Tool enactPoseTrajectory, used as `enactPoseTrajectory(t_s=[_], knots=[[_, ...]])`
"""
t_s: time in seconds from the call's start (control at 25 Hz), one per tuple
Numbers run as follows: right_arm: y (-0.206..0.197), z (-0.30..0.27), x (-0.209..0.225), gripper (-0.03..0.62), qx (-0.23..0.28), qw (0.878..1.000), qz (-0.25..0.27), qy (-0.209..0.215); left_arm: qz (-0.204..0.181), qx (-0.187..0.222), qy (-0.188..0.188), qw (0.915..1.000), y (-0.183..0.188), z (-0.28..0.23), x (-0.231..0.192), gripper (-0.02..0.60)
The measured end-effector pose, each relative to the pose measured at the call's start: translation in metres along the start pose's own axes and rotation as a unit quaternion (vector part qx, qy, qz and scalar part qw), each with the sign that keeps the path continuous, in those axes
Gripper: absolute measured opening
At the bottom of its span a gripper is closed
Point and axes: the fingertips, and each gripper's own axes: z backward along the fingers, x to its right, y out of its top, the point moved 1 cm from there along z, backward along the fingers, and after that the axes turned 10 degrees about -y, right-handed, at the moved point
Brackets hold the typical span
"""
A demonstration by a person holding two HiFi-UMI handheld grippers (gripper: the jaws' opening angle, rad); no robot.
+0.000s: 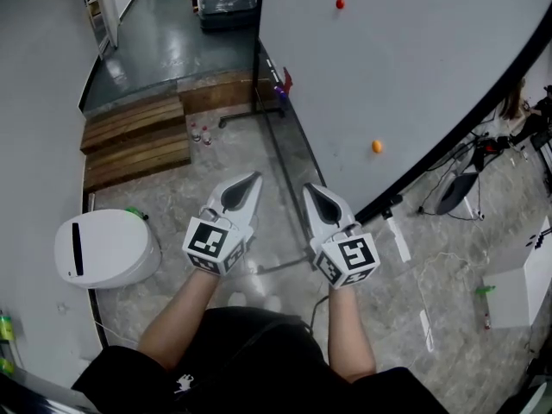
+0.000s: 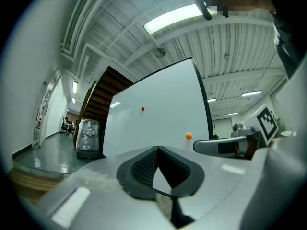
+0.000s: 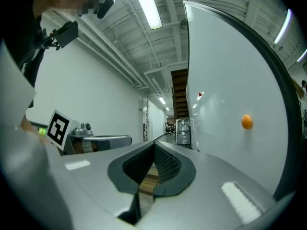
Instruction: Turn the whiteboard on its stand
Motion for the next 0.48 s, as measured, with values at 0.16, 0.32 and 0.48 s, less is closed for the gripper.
enactPoseTrajectory(t_s=[0.16,0.32,0.48], knots=[[-0.007,-0.002,-0.005,0.009,-0.008,1.0,-0.005,0.003,0.001,-0.001,0.007,1.0,-0.001,0.009,-0.004,0.002],[-0.006,0.0,-0.005,0.008,-0.005,1.0,-0.004,0.0,0.003,0.001,0.01,0.9999,-0.004,0.013,-0.006,0.003],[-0.004,-0.001,-0.003,0.008,-0.002,1.0,0.0,-0.004,0.009,0.002,0.006,0.9999,-0.006,0.011,-0.008,0.003]])
